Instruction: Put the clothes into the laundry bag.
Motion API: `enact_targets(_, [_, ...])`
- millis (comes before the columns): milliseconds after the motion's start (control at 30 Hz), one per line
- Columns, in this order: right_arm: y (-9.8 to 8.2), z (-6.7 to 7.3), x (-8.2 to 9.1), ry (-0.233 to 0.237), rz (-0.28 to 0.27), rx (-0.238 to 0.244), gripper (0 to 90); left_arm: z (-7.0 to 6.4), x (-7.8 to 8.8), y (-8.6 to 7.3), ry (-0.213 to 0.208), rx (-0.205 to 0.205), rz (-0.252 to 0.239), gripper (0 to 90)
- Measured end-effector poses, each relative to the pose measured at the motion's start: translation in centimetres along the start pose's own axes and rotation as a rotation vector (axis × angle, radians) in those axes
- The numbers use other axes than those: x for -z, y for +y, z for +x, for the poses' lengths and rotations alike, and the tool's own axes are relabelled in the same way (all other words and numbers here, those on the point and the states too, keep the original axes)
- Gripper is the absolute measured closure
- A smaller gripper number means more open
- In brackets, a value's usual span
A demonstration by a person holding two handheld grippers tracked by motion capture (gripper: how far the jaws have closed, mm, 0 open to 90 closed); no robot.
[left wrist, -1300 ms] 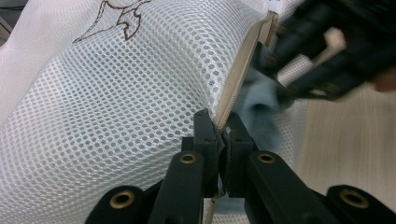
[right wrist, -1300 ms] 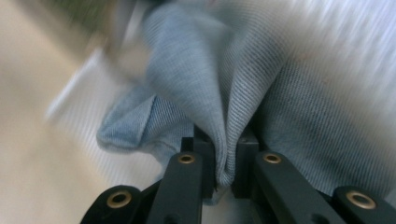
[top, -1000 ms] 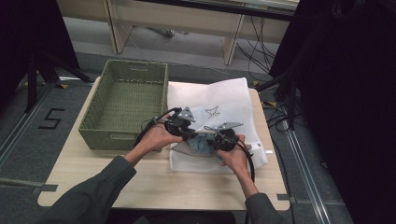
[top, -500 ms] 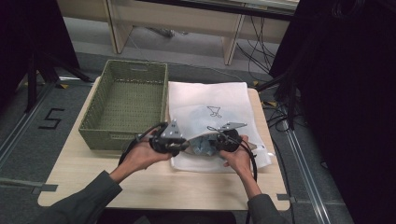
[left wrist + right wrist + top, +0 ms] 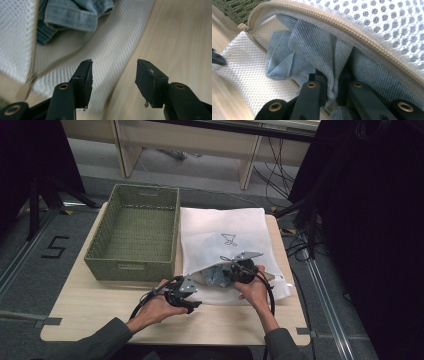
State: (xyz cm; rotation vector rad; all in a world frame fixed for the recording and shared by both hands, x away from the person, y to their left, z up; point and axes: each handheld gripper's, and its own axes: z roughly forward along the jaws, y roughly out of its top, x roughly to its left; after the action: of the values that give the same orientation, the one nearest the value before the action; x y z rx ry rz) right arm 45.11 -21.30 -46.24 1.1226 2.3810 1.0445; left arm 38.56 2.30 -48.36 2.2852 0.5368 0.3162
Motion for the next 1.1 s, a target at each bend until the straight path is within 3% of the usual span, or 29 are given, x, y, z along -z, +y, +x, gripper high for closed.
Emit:
enact_targets(67, [0.2,0.0,0.3,0.010,0.037,0.002,84.7,0.1,-1.6,0.4,-0.019,0.030,0.016,44.7])
enact_targets(133, [0.1,0.1,0.1,0.007,0.007,-0.005,84.7,0.0,-2.7,0.4,-0.011,0.014,0.029,44.2])
enact_targets(167, [0.1,0.1,0.1,0.006,0.008,-0.001,84.7,0.1,-3.1,0.3,0.000,-0.015,0.054,44.4])
enact_targets(200, [0.1,0.2,0.3,0.017,0.015,-0.024,84.7,0.1,-3.5,0.2,-0.006,-0.023,0.072,49.2])
enact_targets(233, [0.1,0.2,0.3,0.018,0.014,-0.025,84.7,0.3,-3.6,0.2,-0.020,-0.032,0.052,54.6])
enact_targets(267, [0.0,0.1,0.3,0.006,0.008,-0.005,84.7,0.4,-3.6,0.2,-0.028,-0.029,0.057,60.6])
enact_targets(300, [0.0,0.2,0.3,0.004,0.017,-0.017,84.7,0.6,-3.5,0.2,-0.046,-0.052,0.072,64.7])
enact_targets(333, [0.0,0.2,0.3,0.006,0.018,-0.017,84.7,0.4,-3.7,0.1,-0.044,0.002,0.045,70.8])
enact_targets(433, [0.1,0.4,0.6,0.017,0.023,-0.029,84.7,0.4,-3.5,0.0,-0.039,-0.018,0.055,84.7])
enact_targets(467, [0.2,0.5,0.7,0.017,0.014,-0.020,84.7,0.4,-3.2,0.1,-0.049,-0.070,0.094,86.3])
enact_targets(500, [0.2,0.6,0.7,0.011,-0.001,0.007,84.8,0.4,-3.0,0.1,-0.059,-0.088,0.103,86.8])
enact_targets(567, [0.5,0.9,1.4,0.031,0.035,0.032,84.8,0.3,-2.8,-0.2,-0.084,-0.050,0.095,87.2])
enact_targets(600, [0.4,1.3,1.3,0.024,-0.004,0.035,84.8,0.3,-2.6,-0.3,-0.087,-0.070,0.106,87.2])
enact_targets(633, [0.5,1.5,1.5,0.028,0.015,0.040,84.8,0.0,-2.6,-0.4,-0.087,-0.038,0.093,87.2])
enact_targets(733, [0.2,2.1,1.1,0.033,0.031,0.061,84.8,0.0,-2.2,-0.5,-0.092,-0.075,0.117,87.2])
enact_targets(800, [0.1,2.2,0.5,0.039,0.062,0.049,84.8,-0.1,-2.3,-0.7,-0.099,-0.033,0.095,87.1])
enact_targets(833, [0.0,2.1,0.0,0.022,0.061,0.060,84.9,0.2,-2.2,-0.6,-0.101,-0.073,0.111,87.2])
enact_targets(900, [0.3,1.6,-0.7,0.003,0.086,0.053,85.0,0.1,-2.1,-0.6,-0.100,-0.070,0.113,87.1])
enact_targets(933, [0.3,1.5,-1.2,-0.008,0.065,0.027,85.2,0.1,-2.1,-0.7,-0.100,-0.069,0.110,87.1])
enact_targets(1000, [0.5,0.8,-1.6,-0.042,0.069,0.038,85.3,0.1,-2.1,-0.7,-0.102,-0.064,0.105,87.1])
enact_targets(1033, [0.7,0.3,-1.9,-0.060,0.039,0.044,85.4,0.2,-2.1,-0.7,-0.105,-0.061,0.109,87.1])
enact_targets(1067, [0.9,0.0,-2.0,-0.071,0.045,0.021,85.4,0.2,-2.2,-0.7,-0.112,-0.058,0.108,87.1])
enact_targets(1100, [1.3,-0.5,-2.2,-0.095,0.054,0.038,85.4,0.2,-2.1,-0.7,-0.101,-0.057,0.111,87.0])
